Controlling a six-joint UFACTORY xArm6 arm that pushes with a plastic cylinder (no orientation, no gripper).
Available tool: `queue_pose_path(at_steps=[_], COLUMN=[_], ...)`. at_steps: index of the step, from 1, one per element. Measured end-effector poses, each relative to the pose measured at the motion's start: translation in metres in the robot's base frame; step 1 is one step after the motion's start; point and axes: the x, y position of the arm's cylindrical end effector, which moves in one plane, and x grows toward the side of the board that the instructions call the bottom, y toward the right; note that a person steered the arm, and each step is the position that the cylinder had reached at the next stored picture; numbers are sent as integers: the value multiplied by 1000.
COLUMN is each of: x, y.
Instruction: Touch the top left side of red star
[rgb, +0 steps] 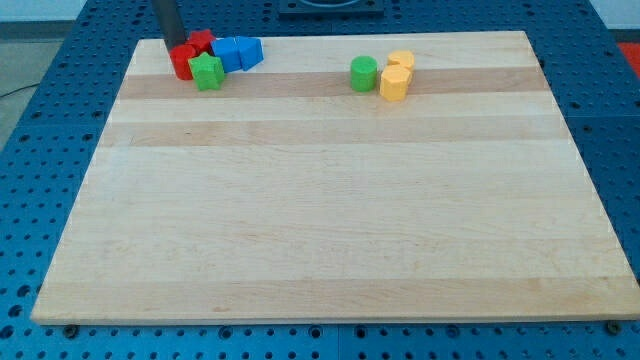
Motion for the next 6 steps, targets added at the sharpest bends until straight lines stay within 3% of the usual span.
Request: queue_pose_path(at_steps=[2, 3, 4, 6], x=[25, 4, -34, -40], y=[-9, -58, -58, 2])
